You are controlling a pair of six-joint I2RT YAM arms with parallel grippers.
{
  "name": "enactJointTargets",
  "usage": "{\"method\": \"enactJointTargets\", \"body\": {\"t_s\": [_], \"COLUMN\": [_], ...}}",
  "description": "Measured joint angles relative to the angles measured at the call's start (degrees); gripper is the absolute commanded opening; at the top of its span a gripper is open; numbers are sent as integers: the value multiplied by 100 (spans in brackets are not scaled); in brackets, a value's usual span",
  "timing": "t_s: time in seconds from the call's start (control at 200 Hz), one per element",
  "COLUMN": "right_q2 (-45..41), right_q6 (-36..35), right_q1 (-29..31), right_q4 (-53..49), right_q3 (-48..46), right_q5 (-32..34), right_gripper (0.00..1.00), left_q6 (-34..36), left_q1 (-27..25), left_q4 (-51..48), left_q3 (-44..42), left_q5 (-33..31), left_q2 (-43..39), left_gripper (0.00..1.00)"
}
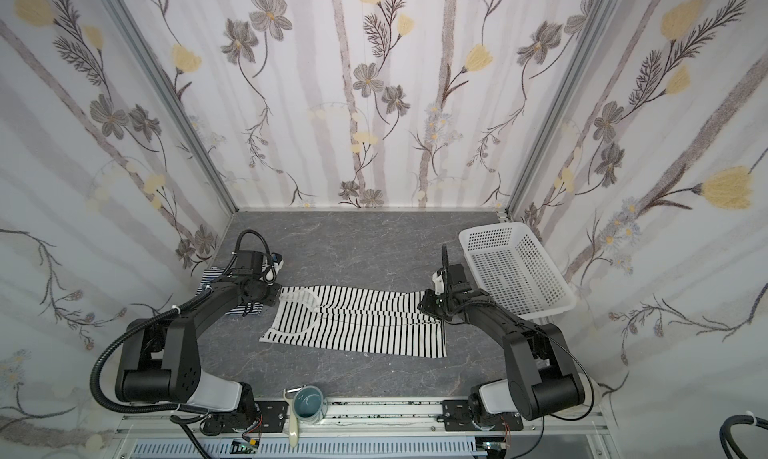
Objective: Fold and stack the tank tops
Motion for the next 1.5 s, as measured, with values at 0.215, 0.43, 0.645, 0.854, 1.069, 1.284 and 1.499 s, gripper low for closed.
{"method": "enactJointTargets", "body": {"t_s": [0.215, 0.43, 0.645, 0.854, 1.069, 1.284, 1.499], "right_q2": [35, -26, -190, -13, 153, 173, 129], "right_q6": [13, 133, 216, 212, 190, 190, 190], "right_q1": [13, 24, -249, -389, -426, -437, -437], "right_q4": [-175, -514, -638, -656, -605, -483, -466], "right_q3": [225, 330, 90, -37, -35, -33, -33], "right_q5": [26, 597, 992, 1058, 1054, 990, 946], "right_gripper": [23, 41, 40, 38, 36, 31, 27], "left_q6": [-114, -140, -140, -140, -138, -118, -120], "left_q1": [-297, -1178, -1434, -1491, -1515, -1515, -1515], "left_q4": [-35, -52, 26, 81, 155, 509, 1008], "left_q3": [85, 789, 1375, 1375, 1137, 922, 787], "left_q5": [503, 850, 1001, 1001, 933, 885, 892], "left_q2": [-514, 575, 1502, 1803, 1845, 1878, 1954], "left_gripper": [39, 36, 36, 35, 35, 35, 34]}}
